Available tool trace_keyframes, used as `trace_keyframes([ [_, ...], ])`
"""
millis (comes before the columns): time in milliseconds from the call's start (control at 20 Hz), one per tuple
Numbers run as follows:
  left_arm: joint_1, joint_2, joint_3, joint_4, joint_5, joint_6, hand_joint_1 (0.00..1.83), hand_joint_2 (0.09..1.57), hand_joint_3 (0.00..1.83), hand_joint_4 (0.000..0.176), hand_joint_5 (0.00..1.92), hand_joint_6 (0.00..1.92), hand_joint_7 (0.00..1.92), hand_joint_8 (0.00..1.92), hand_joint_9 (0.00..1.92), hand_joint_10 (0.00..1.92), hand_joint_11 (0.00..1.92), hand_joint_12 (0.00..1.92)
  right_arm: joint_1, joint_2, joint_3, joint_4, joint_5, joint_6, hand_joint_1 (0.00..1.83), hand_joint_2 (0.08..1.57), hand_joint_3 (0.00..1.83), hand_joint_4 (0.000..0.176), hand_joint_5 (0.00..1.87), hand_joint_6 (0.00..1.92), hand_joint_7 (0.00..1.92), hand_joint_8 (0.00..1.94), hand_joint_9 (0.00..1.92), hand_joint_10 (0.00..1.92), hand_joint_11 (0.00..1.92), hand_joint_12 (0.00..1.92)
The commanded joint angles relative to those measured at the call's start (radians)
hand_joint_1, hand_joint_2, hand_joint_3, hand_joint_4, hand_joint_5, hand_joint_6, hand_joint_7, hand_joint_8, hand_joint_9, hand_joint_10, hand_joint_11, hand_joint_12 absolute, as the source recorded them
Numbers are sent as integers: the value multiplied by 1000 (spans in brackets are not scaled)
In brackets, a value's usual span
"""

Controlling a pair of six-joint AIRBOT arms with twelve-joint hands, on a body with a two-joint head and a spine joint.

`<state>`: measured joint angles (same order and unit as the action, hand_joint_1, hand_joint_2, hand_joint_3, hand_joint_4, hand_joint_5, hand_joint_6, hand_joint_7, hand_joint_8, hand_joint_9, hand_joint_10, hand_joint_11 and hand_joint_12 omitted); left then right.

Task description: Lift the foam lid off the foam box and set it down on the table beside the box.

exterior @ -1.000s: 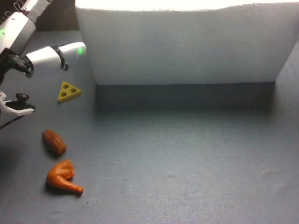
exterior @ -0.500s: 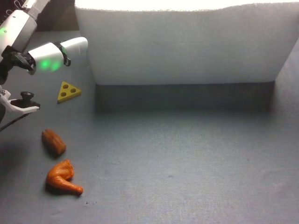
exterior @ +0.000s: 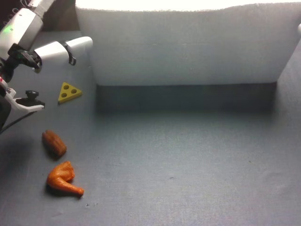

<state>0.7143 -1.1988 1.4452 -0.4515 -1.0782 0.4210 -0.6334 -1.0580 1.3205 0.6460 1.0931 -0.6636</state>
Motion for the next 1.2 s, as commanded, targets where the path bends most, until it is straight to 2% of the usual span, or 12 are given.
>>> trace_keyframes([
  [0, -11, -2, 5, 14, -110, -9, 794, 1081, 0, 34, 0, 0, 0, 0, 0, 0, 0, 0, 0, 10, 11, -9, 112, 10, 742, 1193, 0, 0, 0, 0, 0, 0, 0, 2, 0, 1372],
  [50, -12, -3, 5, 16, -109, -10, 804, 1082, 0, 40, 0, 0, 0, 0, 0, 0, 0, 0, 0, 8, 12, -9, 111, 10, 756, 1198, 10, 0, 0, 0, 0, 0, 0, 0, 0, 274],
  [100, -13, -4, 5, 16, -109, -10, 798, 1086, 0, 33, 0, 0, 0, 0, 0, 0, 0, 0, 0, 7, 12, -9, 111, 11, 687, 1202, 17, 0, 0, 0, 0, 0, 0, 0, 0, 54],
  [300, -13, -4, 6, 15, -106, -7, 784, 1092, 1, 42, 0, 0, 0, 0, 0, 0, 0, 0, -1, 5, 13, -11, 109, 12, 703, 1189, 4, 0, 0, 0, 0, 0, 0, 0, 0, 0],
  [450, -14, -4, 8, 14, -103, -5, 776, 1090, 0, 56, 0, 0, 0, 0, 0, 0, 6, 10, -1, 4, 16, -14, 102, 11, 686, 1185, 1, 0, 0, 0, 0, 0, 0, 0, 0, 0],
  [500, -13, -4, 9, 14, -103, -6, 793, 1084, 0, 49, 0, 0, 0, 0, 0, 0, 0, 1, -1, 4, 16, -14, 102, 11, 691, 1180, 0, 0, 0, 0, 0, 0, 0, 0, 0, 0],
  [600, -13, -4, 9, 13, -101, -6, 808, 1089, 0, 53, 0, 0, 0, 0, 0, 0, 0, 0, -1, 4, 16, -14, 102, 11, 704, 1201, 7, 0, 0, 0, 0, 0, 0, 0, 0, 0],
  [700, -13, -5, 11, 11, -97, -5, 800, 1083, 0, 36, 0, 0, 0, 0, 0, 0, 0, 0, -2, 4, 16, -14, 100, 11, 715, 1206, 8, 0, 0, 0, 0, 0, 0, 0, 0, 0],
  [800, -14, -7, 16, 8, -90, -5, 788, 1079, 0, 41, 0, 0, 0, 0, 0, 0, 0, 0, -4, 4, 18, -13, 96, 11, 712, 1194, 1, 0, 0, 0, 0, 0, 0, 0, 0, 0],
  [850, -15, -8, 18, 7, -85, -5, 783, 1077, 0, 51, 0, 0, 0, 0, 0, 0, 0, 0, -5, 3, 20, -11, 93, 11, 725, 1191, 0, 0, 0, 0, 0, 0, 0, 0, 0, 0],
  [1000, -15, -13, 26, 1, -74, -5, 798, 1074, 0, 39, 0, 0, 0, 0, 0, 0, 0, 0, -5, -4, 30, -10, 76, 11, 746, 1191, 0, 0, 0, 0, 0, 0, 0, 0, 0, 0],
  [1150, -18, -19, 35, -1, -59, -5, 804, 1074, 0, 38, 0, 0, 0, 0, 0, 0, 37, 19, -5, -11, 38, -10, 64, 11, 726, 1179, 0, 0, 0, 0, 0, 0, 0, 0, 0, 0],
])
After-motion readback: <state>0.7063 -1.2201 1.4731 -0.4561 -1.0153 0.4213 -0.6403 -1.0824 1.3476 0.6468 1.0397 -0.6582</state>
